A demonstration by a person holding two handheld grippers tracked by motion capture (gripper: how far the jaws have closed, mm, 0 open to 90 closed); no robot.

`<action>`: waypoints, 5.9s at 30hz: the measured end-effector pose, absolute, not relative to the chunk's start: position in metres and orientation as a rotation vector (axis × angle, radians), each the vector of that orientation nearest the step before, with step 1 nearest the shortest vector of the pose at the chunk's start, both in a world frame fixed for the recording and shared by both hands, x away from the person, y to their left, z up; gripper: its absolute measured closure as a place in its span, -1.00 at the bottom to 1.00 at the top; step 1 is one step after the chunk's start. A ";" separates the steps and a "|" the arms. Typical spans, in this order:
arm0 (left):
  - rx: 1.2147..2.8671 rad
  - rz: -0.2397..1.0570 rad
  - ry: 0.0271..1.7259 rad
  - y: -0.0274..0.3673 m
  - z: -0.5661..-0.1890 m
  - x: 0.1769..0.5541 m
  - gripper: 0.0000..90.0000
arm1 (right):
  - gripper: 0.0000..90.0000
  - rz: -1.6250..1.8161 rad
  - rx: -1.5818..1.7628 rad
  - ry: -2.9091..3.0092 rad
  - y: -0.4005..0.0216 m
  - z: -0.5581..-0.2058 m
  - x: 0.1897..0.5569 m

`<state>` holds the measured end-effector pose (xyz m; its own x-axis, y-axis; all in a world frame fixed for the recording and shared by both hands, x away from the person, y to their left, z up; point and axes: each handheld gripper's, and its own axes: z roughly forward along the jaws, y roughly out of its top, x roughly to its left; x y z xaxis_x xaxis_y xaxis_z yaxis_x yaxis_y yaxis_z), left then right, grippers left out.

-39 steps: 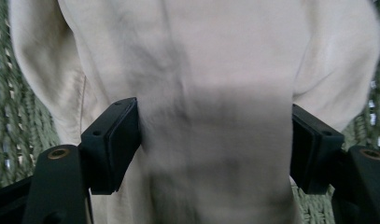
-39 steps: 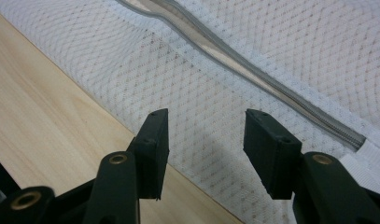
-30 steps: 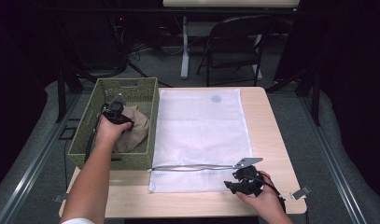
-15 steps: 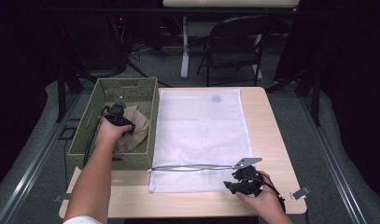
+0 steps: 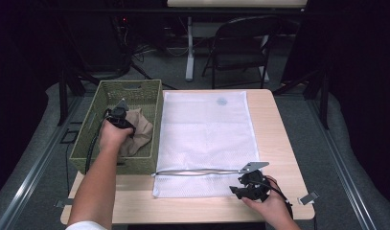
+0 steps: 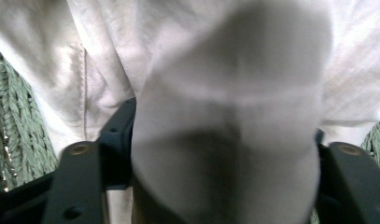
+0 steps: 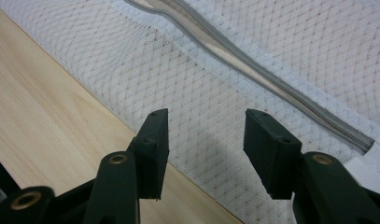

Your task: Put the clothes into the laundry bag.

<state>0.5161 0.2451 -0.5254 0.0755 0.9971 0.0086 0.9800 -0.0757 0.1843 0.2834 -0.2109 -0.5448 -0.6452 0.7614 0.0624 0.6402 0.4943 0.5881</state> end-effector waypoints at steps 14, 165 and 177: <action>2.233 0.214 2.042 0.246 -0.517 0.515 0.15 | 0.12 0.861 1.208 2.528 -0.212 -0.545 0.284; 2.289 0.272 1.599 0.251 -0.390 0.454 0.20 | 0.50 0.713 0.750 2.828 -0.135 -0.529 0.373; 2.291 0.279 1.572 0.251 -0.384 0.446 0.20 | 0.50 0.703 0.741 2.840 -0.127 -0.538 0.378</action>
